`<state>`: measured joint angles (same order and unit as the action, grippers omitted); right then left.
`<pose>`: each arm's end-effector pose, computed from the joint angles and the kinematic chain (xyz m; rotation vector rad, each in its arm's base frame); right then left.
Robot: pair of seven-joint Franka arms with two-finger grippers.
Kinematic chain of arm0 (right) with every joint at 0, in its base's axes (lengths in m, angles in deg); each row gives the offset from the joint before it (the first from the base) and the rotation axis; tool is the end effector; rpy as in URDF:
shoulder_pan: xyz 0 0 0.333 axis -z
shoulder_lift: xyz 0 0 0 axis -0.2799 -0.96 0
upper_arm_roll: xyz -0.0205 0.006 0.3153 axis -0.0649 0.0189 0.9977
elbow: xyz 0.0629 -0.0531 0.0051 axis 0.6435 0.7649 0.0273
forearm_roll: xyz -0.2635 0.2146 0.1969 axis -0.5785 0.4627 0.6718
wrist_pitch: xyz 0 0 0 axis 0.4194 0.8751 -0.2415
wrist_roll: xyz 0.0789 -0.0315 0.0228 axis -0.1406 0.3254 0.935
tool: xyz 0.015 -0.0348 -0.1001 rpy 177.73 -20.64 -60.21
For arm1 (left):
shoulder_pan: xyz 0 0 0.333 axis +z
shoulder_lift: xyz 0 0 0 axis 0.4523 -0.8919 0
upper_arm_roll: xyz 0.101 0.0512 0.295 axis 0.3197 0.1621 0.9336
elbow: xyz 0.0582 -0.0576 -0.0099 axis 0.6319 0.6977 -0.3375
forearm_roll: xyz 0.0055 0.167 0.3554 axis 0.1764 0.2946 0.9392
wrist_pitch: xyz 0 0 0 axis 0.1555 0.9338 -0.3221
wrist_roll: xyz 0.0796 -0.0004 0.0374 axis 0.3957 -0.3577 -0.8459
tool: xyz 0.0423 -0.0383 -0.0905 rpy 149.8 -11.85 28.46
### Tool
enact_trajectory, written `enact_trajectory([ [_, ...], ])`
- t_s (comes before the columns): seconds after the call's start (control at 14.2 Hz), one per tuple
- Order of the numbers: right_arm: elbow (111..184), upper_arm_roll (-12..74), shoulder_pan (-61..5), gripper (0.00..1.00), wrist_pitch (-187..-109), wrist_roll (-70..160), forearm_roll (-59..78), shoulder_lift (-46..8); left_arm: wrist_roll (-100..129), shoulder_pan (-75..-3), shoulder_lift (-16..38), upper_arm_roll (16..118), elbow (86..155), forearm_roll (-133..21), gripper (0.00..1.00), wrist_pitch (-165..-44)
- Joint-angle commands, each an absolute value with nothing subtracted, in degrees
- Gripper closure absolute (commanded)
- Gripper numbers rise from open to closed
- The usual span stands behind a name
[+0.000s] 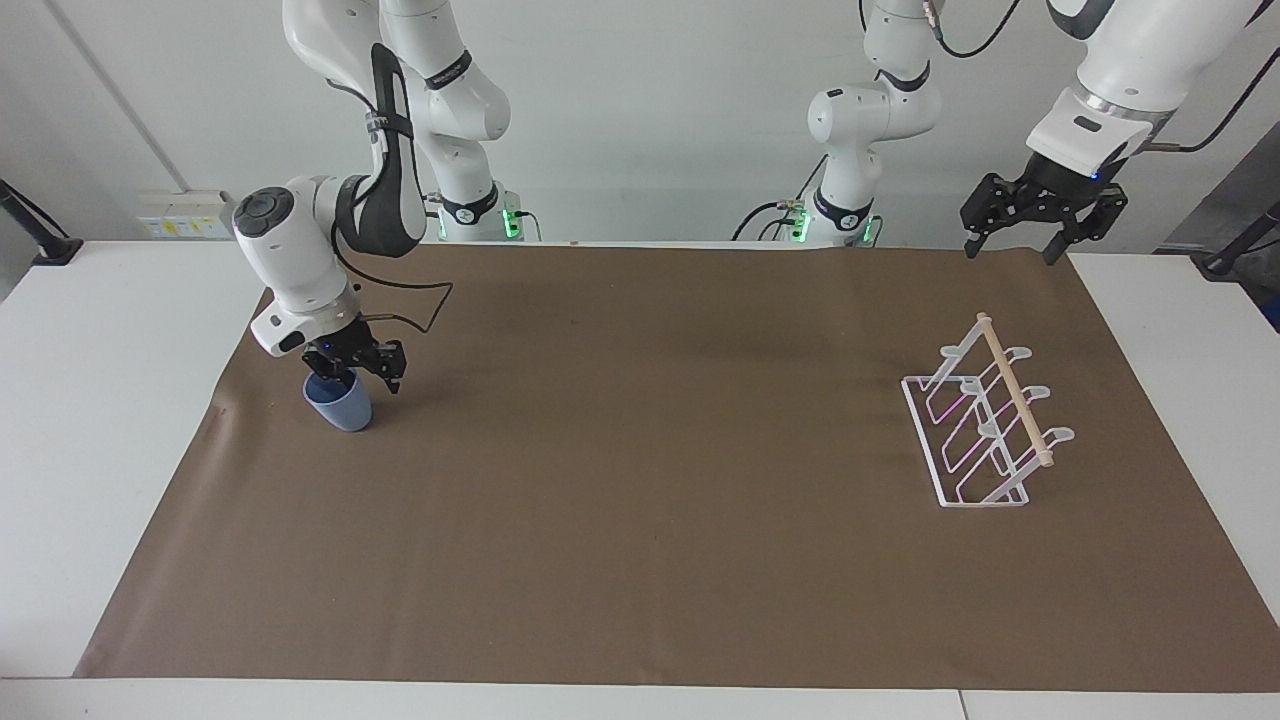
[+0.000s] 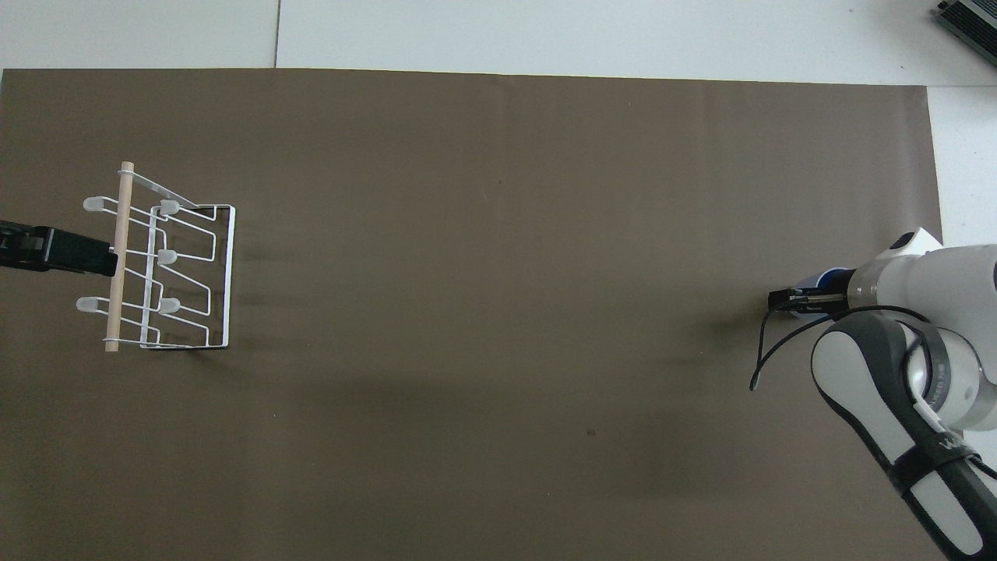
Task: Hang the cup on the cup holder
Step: 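Lift the blue cup with the right gripper and carry it toward the rack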
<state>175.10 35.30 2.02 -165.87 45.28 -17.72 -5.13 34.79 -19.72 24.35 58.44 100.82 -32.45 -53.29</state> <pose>0.5194 -0.0617 0.3488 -3.1001 0.0234 -0.0925 0.5293 -0.0507 0.6543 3.1152 -0.2556 0.0232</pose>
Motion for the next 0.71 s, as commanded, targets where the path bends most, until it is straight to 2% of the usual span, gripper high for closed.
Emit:
enact_trajectory([
  [0.0,176.51,35.47,2.03,0.78,-165.59,45.02,-16.92,-3.52,35.49,-19.86,25.84,58.56,102.43,-32.26,0.00,-53.02],
  [0.14,176.51,35.47,2.03,0.96,-165.59,44.93,-16.92,-3.52,35.23,-19.86,25.84,58.48,102.35,-32.26,0.00,-52.85],
  [0.21,176.51,35.47,2.03,1.00,-165.59,44.84,-16.92,-3.52,34.61,-19.86,25.84,58.47,102.35,-32.26,0.00,-53.02],
  [0.64,176.16,35.56,2.03,1.00,-165.67,44.58,-16.92,-3.70,35.49,-19.15,26.71,58.65,104.35,-32.26,0.00,-53.02],
])
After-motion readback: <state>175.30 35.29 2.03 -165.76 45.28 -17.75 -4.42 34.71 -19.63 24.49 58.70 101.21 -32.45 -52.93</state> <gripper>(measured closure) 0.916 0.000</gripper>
